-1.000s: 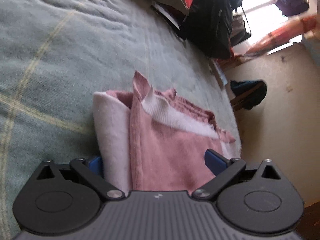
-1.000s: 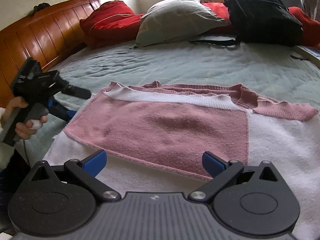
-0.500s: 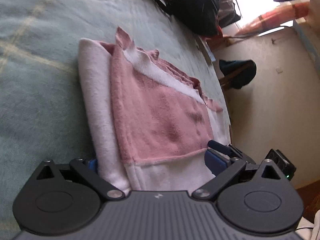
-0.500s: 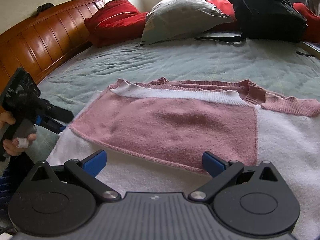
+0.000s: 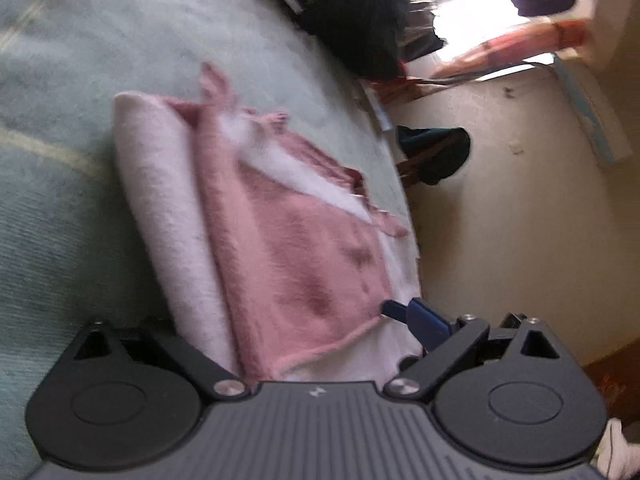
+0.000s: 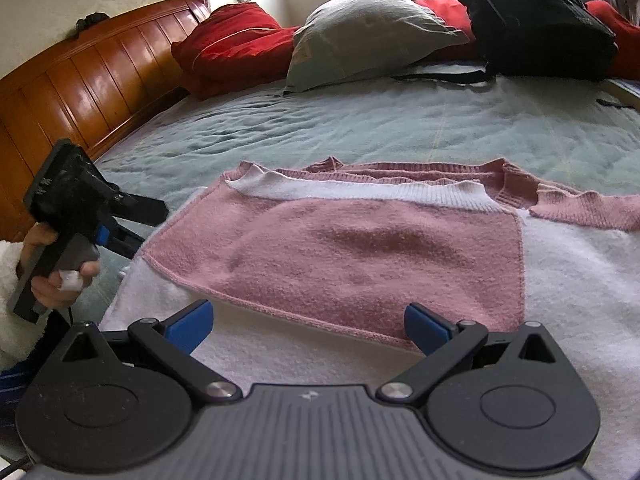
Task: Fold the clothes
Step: 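Roll the left tool and close it on the sweater strip's end, then hold the sweater end in the closed left tool and lift it slightly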
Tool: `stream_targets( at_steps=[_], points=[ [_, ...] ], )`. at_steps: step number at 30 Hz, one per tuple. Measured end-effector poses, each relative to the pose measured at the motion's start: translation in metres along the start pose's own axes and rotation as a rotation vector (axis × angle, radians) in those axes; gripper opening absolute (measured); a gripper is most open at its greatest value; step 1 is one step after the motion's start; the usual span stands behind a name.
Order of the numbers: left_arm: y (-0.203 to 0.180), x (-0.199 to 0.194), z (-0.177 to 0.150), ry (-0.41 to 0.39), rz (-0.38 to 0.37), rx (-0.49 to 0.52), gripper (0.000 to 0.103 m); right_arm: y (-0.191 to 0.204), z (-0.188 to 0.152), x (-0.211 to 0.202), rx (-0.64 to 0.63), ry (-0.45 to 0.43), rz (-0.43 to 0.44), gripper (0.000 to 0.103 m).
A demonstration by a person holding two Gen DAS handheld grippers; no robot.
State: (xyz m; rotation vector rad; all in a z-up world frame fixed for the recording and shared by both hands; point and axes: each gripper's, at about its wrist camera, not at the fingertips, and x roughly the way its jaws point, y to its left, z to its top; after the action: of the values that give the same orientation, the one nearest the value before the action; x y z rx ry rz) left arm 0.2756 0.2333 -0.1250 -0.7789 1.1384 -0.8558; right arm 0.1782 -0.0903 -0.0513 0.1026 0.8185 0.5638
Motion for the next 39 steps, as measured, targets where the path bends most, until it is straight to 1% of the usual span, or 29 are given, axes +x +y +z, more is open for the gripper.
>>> stream_targets(
  at_steps=[1, 2, 4, 5, 6, 9, 10, 12, 14, 15, 17, 19, 24, 27, 30, 32, 36, 39],
  points=[
    [0.004, 0.001, 0.005, 0.003, 0.007, -0.019, 0.078, 0.001, 0.000, 0.000, -0.001, 0.002, -0.001, 0.103],
    [0.007, 0.001, 0.010, 0.005, 0.014, -0.035, 0.074, 0.001, 0.000, 0.000, -0.004, 0.002, -0.003, 0.103],
    [0.015, 0.002, 0.016, 0.006, 0.038, -0.062, 0.048, 0.001, -0.001, -0.001, -0.005, 0.001, -0.003, 0.103],
    [0.020, 0.002, 0.016, 0.004, 0.050, -0.077, 0.041, 0.001, -0.001, -0.001, -0.001, 0.000, -0.002, 0.103],
    [0.025, 0.003, 0.015, -0.001, 0.058, -0.098, 0.026, 0.001, -0.001, -0.001, 0.002, 0.000, -0.001, 0.103],
    [0.028, 0.004, 0.011, -0.015, 0.054, -0.129, 0.025, 0.001, -0.002, -0.001, -0.002, 0.002, -0.002, 0.103],
    [0.024, 0.007, 0.011, -0.011, 0.061, -0.111, 0.032, 0.002, -0.002, -0.001, -0.005, 0.002, -0.002, 0.103],
    [0.011, 0.013, 0.014, 0.009, 0.084, -0.051, 0.039, 0.001, -0.002, 0.000, -0.006, 0.002, 0.001, 0.103],
    [0.012, 0.017, 0.018, 0.012, 0.100, -0.059, 0.032, 0.001, -0.002, 0.001, -0.003, 0.002, 0.001, 0.103],
    [0.013, 0.018, 0.020, 0.012, 0.108, -0.068, 0.024, 0.001, -0.002, 0.001, -0.002, 0.001, 0.002, 0.103],
    [0.015, 0.021, 0.023, 0.011, 0.123, -0.084, 0.023, -0.001, -0.001, -0.001, 0.010, -0.006, 0.010, 0.103],
    [0.011, 0.023, 0.023, 0.005, 0.141, -0.071, 0.023, -0.004, 0.000, -0.003, 0.031, -0.014, 0.023, 0.103],
    [-0.001, 0.027, 0.020, -0.014, 0.186, -0.017, 0.023, -0.015, 0.012, 0.003, 0.206, -0.008, 0.149, 0.103],
    [-0.006, 0.027, 0.018, -0.023, 0.211, 0.014, 0.023, -0.013, 0.020, 0.010, 0.269, -0.025, 0.161, 0.103],
    [-0.006, 0.024, 0.017, -0.026, 0.218, 0.028, 0.023, -0.011, 0.025, 0.020, 0.305, -0.050, 0.120, 0.103],
    [-0.007, 0.024, 0.016, -0.029, 0.221, 0.036, 0.023, -0.014, 0.027, 0.030, 0.321, -0.050, 0.106, 0.103],
    [-0.008, 0.023, 0.015, -0.030, 0.224, 0.052, 0.023, -0.018, 0.037, 0.045, 0.312, -0.090, 0.056, 0.103],
    [-0.007, 0.022, 0.015, -0.029, 0.227, 0.057, 0.023, -0.023, 0.048, 0.060, 0.310, -0.103, 0.037, 0.103]
  ],
)
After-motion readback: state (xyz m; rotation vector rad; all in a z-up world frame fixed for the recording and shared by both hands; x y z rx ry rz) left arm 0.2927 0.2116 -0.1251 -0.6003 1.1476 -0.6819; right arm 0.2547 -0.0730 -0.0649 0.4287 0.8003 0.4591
